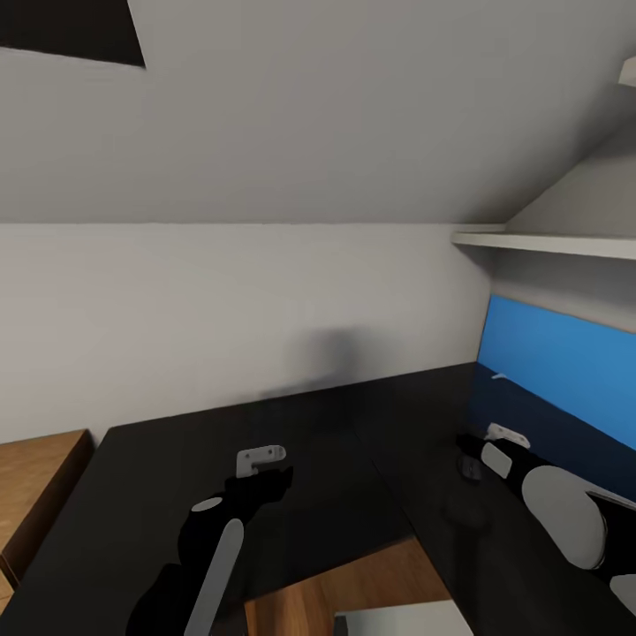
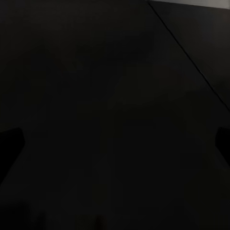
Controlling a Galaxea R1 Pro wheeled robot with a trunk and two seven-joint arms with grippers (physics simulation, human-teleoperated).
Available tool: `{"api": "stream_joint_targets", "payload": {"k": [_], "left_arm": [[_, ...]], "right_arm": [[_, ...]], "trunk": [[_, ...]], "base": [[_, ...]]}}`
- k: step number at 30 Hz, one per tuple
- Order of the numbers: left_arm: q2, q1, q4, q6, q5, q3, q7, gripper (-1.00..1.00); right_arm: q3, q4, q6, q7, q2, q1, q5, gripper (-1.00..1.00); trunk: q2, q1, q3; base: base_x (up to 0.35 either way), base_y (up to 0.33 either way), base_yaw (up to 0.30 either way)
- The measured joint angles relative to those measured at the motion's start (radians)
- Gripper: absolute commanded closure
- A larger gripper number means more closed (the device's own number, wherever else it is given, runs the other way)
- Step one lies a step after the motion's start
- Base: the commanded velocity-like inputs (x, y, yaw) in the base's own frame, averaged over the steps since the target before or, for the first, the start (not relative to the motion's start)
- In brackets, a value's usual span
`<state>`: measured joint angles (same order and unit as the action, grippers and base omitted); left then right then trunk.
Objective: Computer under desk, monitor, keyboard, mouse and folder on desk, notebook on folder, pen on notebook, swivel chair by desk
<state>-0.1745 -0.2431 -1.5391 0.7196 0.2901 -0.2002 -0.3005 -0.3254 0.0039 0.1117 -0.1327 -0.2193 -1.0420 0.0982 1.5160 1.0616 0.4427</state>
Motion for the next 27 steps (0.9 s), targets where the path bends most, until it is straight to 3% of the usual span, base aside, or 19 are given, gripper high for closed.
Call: {"api": "stream_joint_targets", "payload": {"k": [27], "left_arm": [[0.0, 0.0, 0.0, 0.0, 0.0, -0.001, 0.0, -1.0]], "right_arm": [[0.0, 0.0, 0.0, 0.0, -0.003, 0.0, 0.007, -1.0]], "trunk": [[0.189, 0.104, 0.085]], "base": [[0.0, 0.0, 0.0]]}}
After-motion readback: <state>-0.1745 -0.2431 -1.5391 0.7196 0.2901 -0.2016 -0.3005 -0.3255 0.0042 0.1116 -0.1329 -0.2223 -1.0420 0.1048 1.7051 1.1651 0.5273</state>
